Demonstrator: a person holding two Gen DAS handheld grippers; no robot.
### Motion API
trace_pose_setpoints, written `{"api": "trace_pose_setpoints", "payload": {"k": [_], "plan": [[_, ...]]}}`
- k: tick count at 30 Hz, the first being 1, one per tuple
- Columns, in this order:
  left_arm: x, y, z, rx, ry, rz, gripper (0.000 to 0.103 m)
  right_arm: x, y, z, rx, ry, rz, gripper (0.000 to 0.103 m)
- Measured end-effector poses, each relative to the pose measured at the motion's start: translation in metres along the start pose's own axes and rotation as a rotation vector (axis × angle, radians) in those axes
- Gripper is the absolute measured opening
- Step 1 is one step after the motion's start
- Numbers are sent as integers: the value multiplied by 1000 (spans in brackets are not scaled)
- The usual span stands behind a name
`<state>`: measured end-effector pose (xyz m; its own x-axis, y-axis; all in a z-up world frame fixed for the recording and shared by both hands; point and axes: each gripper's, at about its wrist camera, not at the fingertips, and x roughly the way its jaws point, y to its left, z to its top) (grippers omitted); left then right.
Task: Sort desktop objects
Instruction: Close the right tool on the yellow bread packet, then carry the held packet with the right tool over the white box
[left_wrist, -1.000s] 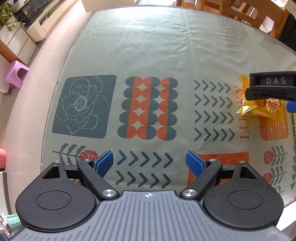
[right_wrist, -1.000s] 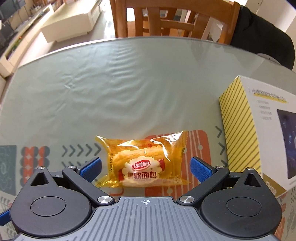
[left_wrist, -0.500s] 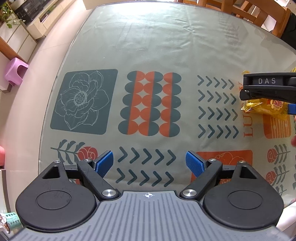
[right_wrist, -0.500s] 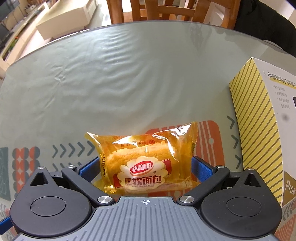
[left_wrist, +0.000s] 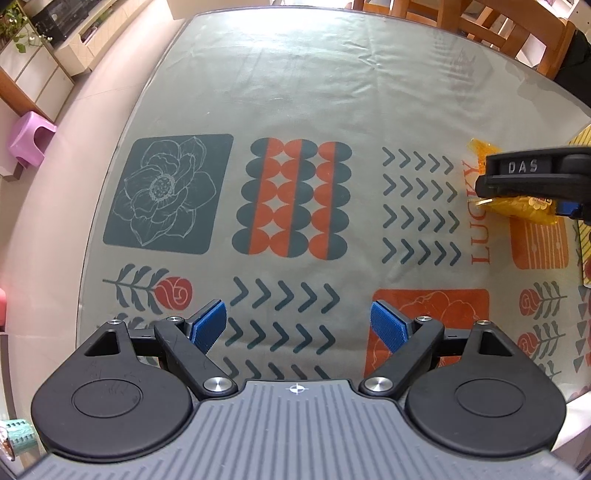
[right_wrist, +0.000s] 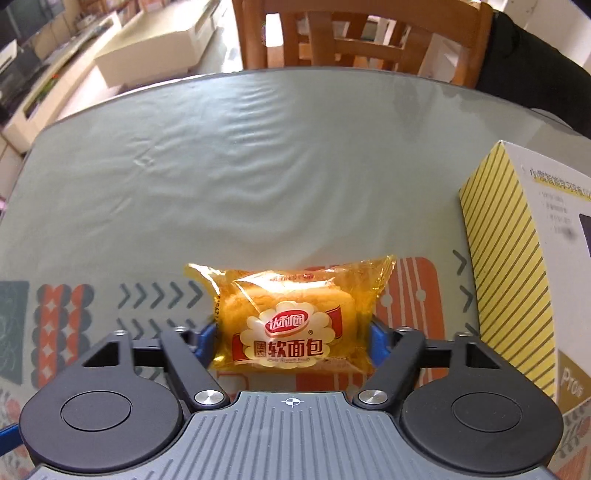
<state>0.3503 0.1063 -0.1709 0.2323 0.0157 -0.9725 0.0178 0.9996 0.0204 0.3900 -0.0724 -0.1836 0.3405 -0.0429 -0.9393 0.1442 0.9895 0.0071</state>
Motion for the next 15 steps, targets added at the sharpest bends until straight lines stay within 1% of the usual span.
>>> {"api": "trace_pose_setpoints", "payload": {"k": [2, 7, 10, 15], "plan": [[-5, -1, -1, 1, -8, 1, 103, -5, -3, -1, 26, 5, 15, 67], [-19, -3, -5, -5, -29, 4, 103, -30, -3, -9, 6, -51, 4, 66], [-28, -7, -9, -5, -41, 5, 103, -41, -8, -1, -2, -74, 14, 66], [-43, -15, -17, -2, -60, -7, 103, -59, -21, -19, 2, -90, 10, 66]]}}
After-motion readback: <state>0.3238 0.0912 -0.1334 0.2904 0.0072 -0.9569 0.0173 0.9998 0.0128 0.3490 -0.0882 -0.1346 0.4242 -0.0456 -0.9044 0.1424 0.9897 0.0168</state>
